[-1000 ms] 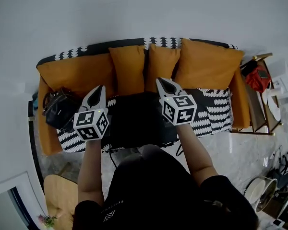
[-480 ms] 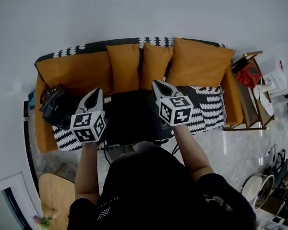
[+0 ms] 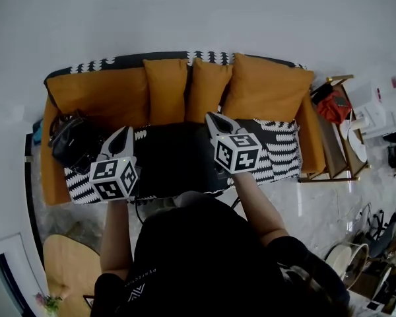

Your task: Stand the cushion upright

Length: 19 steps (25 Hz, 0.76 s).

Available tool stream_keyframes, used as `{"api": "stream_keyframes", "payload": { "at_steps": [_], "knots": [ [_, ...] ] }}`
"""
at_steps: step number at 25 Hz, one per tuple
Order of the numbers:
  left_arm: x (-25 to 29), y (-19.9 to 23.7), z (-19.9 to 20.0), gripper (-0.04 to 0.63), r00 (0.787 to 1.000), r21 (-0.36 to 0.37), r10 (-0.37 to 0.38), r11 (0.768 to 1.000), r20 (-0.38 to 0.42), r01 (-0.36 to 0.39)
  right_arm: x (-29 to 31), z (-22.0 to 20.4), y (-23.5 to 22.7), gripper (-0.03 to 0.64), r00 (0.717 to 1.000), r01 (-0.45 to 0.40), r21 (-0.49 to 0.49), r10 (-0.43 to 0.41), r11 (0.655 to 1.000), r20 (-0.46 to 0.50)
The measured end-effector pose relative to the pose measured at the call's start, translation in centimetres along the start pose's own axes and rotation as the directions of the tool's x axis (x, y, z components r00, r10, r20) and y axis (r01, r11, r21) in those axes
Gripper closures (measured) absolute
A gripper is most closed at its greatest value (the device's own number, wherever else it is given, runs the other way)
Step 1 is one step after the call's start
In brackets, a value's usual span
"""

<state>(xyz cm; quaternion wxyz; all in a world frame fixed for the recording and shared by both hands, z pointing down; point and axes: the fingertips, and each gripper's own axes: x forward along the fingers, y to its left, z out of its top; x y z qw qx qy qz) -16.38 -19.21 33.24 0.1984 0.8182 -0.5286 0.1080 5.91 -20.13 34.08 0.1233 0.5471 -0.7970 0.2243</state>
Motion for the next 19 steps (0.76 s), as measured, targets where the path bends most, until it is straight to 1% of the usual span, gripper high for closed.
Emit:
{"api": "stream_keyframes", "payload": {
  "at_steps": [10, 19],
  "knots": [
    [-0.7, -0.2, -0.6, 0.588, 0.999, 0.011, 0.006, 1.000, -0.033, -0.006, 1.0, 0.3, 0.7, 0.623, 0.999, -0.046, -0.008, 0.046, 0.999, -0.008],
    [0.7, 0.5, -1.6, 0.588, 0.998, -0.019, 0.022, 1.000, -0.065, -0.023, 3.4, -0.3, 0.0, 0.623, 0.997, -0.061, -0.012, 0.060, 0.998, -0.047]
  ]
}}
